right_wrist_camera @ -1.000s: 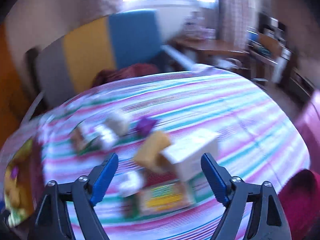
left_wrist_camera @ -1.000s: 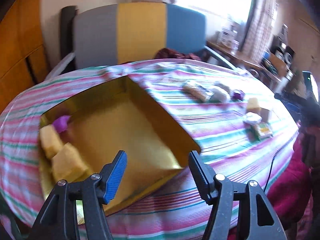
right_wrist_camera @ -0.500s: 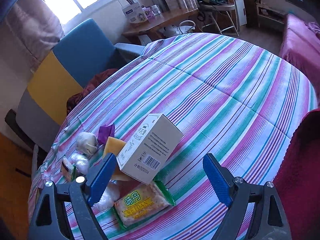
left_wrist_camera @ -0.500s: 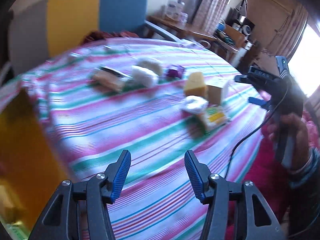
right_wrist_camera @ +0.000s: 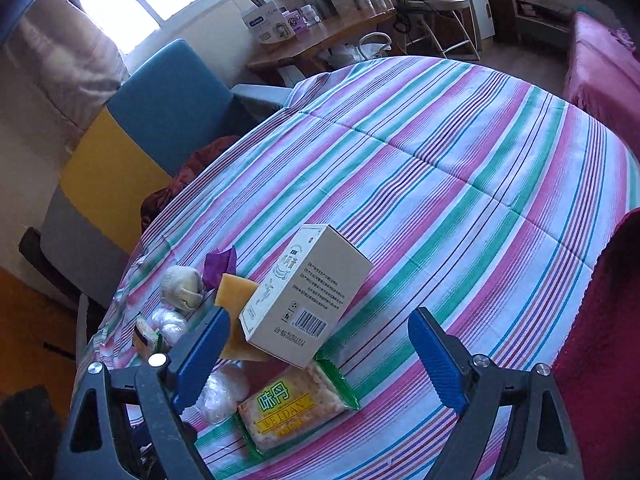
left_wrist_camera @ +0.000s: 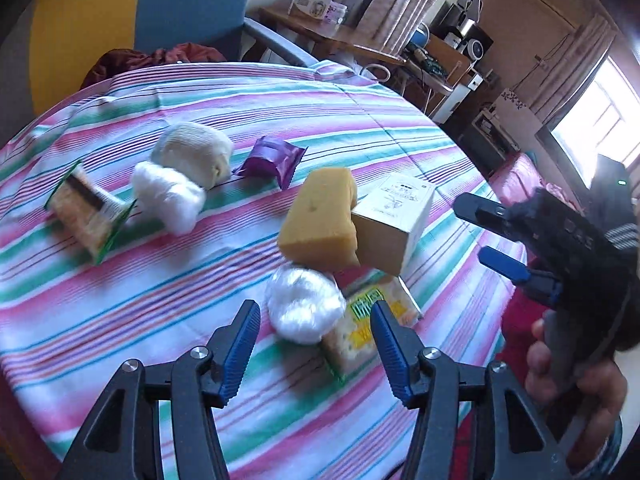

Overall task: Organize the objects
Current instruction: 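Grasp the wrapped white bundle with the left gripper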

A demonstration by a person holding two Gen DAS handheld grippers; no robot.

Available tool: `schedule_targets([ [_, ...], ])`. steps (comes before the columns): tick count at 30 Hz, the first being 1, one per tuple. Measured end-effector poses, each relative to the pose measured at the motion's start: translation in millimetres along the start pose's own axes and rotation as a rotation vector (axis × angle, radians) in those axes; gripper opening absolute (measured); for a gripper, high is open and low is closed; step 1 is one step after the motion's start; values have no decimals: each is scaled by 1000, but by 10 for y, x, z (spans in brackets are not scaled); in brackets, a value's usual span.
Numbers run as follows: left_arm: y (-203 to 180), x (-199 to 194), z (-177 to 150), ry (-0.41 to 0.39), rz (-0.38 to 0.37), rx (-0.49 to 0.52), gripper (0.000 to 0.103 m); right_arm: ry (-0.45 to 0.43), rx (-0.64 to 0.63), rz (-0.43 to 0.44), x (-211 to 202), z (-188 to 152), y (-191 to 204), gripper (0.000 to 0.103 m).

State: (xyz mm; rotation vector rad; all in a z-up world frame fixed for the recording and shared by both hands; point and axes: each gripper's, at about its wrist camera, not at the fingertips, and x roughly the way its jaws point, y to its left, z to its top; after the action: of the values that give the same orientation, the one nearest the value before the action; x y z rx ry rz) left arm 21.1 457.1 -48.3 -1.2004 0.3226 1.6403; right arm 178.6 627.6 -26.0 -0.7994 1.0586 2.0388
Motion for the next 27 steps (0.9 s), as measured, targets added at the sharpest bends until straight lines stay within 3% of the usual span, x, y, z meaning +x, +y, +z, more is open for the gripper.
schedule_targets([
  [5,27,390,116,65,4,9,57,14,-1,8,42,1,12,91],
  [6,54,461,107,77,4,6,51,16,-2,10,49,3,14,91],
  [7,91,522,82,90,10,0,35,16,-4,10,52,7,18,91],
  [10,203,416,-56,37,3,-19,34,16,-13,11,59,7,26,91],
  [13,334,226,-263,9,47,-31,34,18,-31,12,71,3,62,91],
  [16,374,35,-525,-30,143,17,35,23,-33,12,79,-5,64,91],
  [21,436,-121,-935,-81,239,83,35,45,0,8,113,-13,-3,91],
  [27,410,-105,-1012,-133,253,123,35,83,52,12,183,-38,-75,92],
])
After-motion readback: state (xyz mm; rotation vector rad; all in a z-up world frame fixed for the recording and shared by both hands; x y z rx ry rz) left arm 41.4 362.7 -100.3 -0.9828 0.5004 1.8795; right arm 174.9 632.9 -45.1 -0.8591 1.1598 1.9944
